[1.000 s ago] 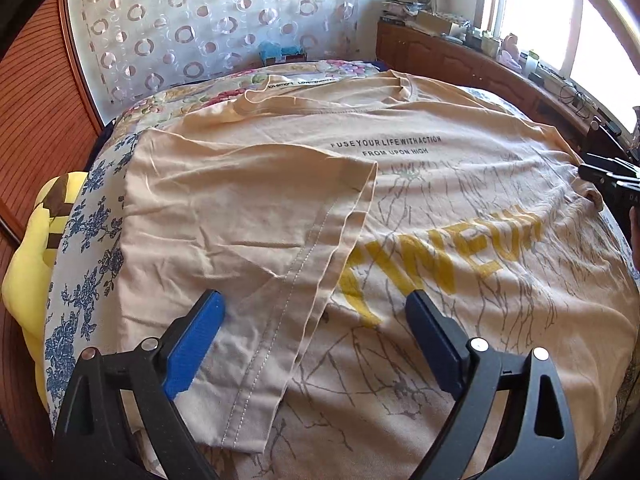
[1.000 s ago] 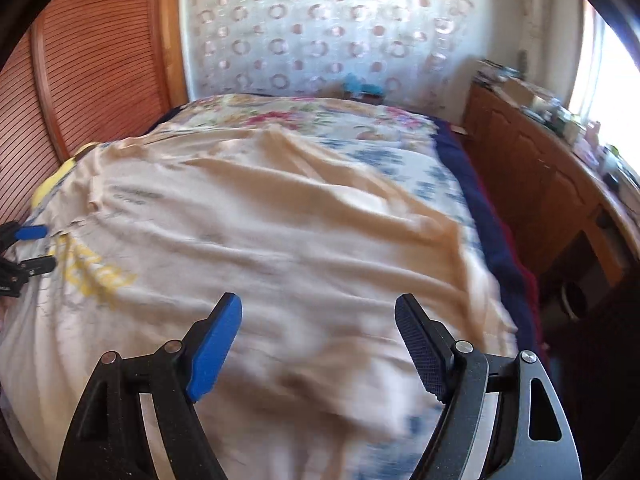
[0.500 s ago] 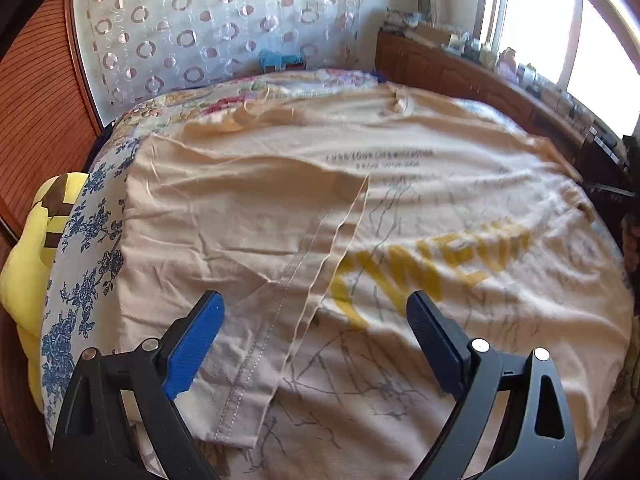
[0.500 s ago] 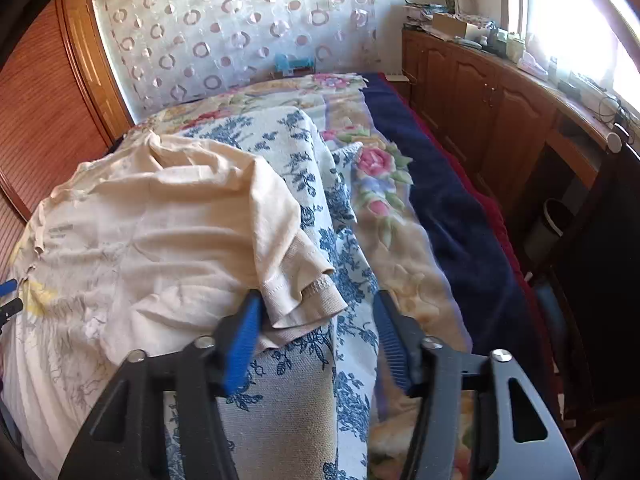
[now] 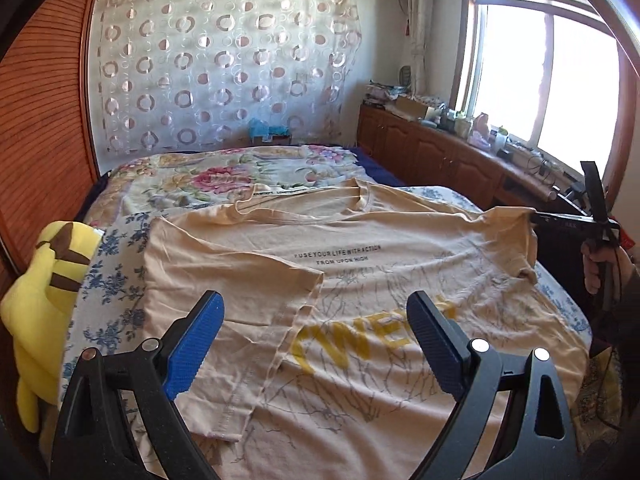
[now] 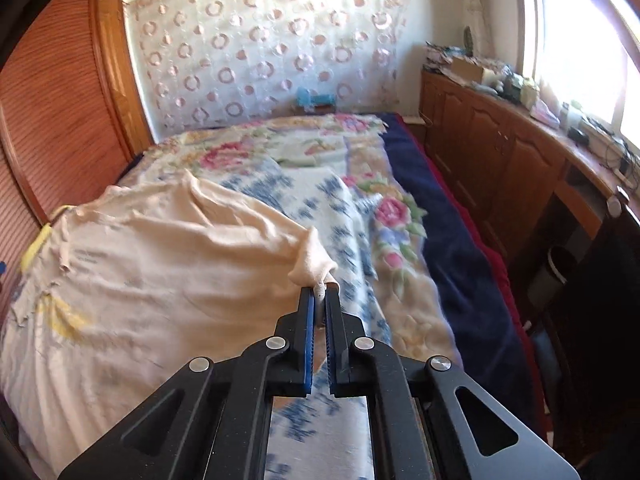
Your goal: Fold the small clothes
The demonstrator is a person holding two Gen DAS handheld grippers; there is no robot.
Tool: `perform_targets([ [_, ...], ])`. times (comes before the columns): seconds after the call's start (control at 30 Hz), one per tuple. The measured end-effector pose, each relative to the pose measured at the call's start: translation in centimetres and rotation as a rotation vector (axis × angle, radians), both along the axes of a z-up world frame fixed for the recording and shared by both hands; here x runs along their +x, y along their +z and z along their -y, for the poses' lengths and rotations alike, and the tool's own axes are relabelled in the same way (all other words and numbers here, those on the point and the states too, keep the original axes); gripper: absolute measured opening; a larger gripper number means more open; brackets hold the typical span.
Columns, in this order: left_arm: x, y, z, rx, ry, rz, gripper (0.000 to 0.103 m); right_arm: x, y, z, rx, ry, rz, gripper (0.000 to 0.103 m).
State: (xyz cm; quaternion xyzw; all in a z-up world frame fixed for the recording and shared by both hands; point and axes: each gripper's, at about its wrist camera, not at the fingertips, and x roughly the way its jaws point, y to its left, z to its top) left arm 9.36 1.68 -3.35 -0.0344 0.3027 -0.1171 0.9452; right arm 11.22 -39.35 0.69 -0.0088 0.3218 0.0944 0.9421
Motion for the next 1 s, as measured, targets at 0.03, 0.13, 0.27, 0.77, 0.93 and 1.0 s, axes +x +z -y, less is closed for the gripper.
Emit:
perform_targets([
  [0.03,0.1,-0.2,0.0,-0.007,-0.001,-0.004,0.094,-0.6,0.6,-0.8,0.000,0.019,0.013,0.005],
  [0.13,0.0,-0.5,0.1,-0.020,-0.004,-0.006,0.094,-1.5,2.4,-4.3,0.012,0.104,0.058,0.005],
  [0.27,-0.1,-0.6,0.3,-0.014,-0.001,-0.004,0.094,-2.4,4.2,-9.6,0.032,0.234,0.094,0.005],
  [0.77,-1.5,-0.1,0.0,-0.027,-0.006,0.027,0.094,-1.7,2.5,-13.6,-0.044,0.287,0.019,0.034],
  [0.93,-1.4,-0.4,-0.1,-0.017,0.008,0.018,0.094,0.1,0.2,-14.9,-0.087,0.256,-0.043,0.034],
  [1.0,-1.2,-0.5,-0.2,-0.013,0.016,0.012,0.094,0.7,-0.8,-15.2,-0.107,0.239,-0.056,0.037],
])
